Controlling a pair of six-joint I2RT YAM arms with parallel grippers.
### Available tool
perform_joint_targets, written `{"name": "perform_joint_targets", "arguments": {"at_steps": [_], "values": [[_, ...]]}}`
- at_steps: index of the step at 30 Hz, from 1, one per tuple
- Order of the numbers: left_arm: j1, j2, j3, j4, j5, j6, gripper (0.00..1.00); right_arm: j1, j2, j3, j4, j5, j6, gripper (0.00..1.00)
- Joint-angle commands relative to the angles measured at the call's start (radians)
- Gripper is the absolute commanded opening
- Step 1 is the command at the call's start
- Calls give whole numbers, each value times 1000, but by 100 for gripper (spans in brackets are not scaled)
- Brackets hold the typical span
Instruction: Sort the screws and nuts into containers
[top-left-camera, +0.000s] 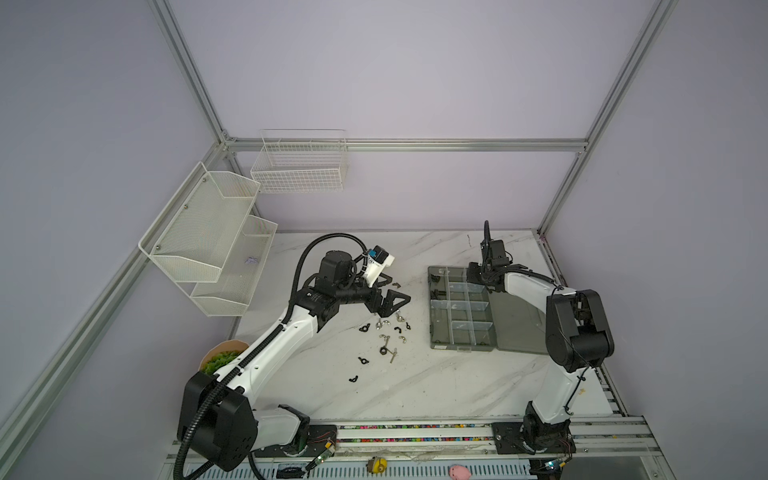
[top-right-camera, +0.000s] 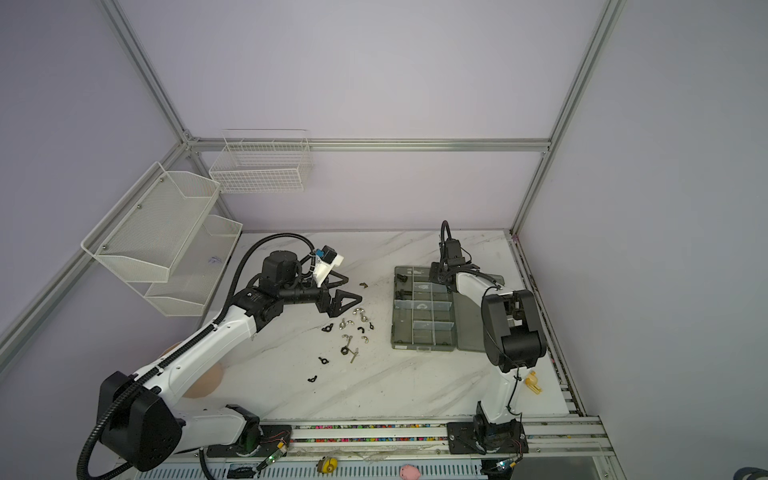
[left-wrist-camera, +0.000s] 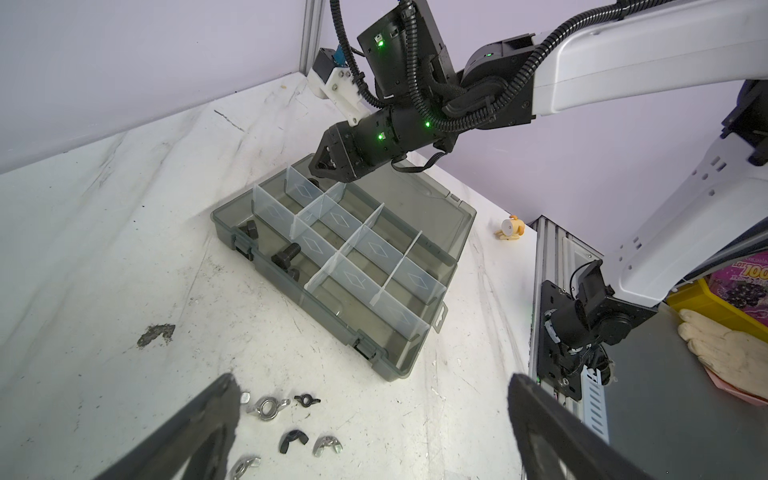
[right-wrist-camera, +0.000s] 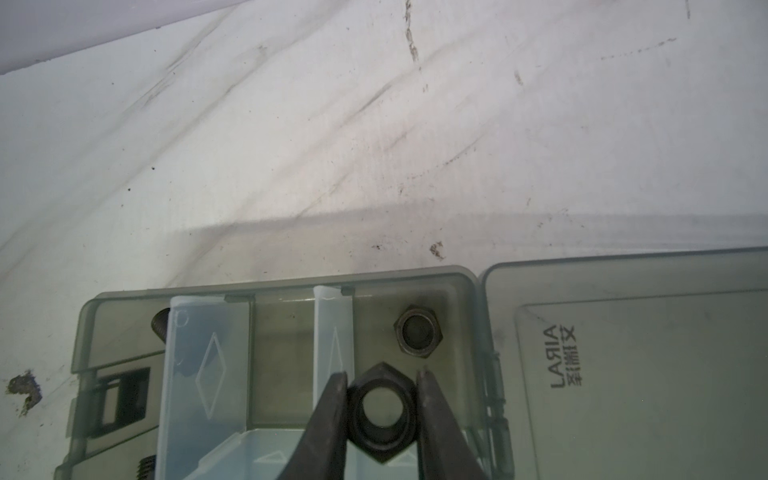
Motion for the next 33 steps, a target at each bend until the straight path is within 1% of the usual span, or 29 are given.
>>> {"name": "perform_joint_targets", "arguments": {"at_steps": [1, 6, 7, 9, 13, 17, 18, 21, 23, 26, 30, 33], "values": [[2, -32, -28, 20, 1, 29, 100, -5, 26, 21, -9, 16, -12, 19], [1, -46, -31, 22, -7, 33, 100, -6, 15, 25, -13, 30, -19, 22], [3, -44, -30, 19, -5, 34, 100, -7, 13, 29, -18, 37, -24, 24], [3, -45, -28, 17, -1, 34, 100, -6, 6, 32, -25, 44, -28, 32], [3, -55, -33, 18, -4, 35, 100, -7, -27, 27, -27, 45, -33, 37], [3, -59, -32, 13, -10, 38, 100, -6, -68, 18, -33, 41, -38, 39], [2, -61, -31, 12, -10, 39, 100, -5, -89, 14, -28, 33, -68, 39], [4, -65, -23, -10, -12, 53, 100, 7, -184, -36, 41, -100, -90, 39], [4, -58, -4, -48, -13, 74, 100, 33, -258, -90, 91, -158, -86, 41], [7, -63, 20, -104, -12, 100, 100, 93, -356, -189, 155, -182, -42, 42], [6, -120, -8, -105, -38, 110, 100, 205, -437, -314, 238, -152, 50, 42], [6, -144, -12, -123, -69, 115, 100, 290, -473, -356, 266, -108, 100, 42]]}}
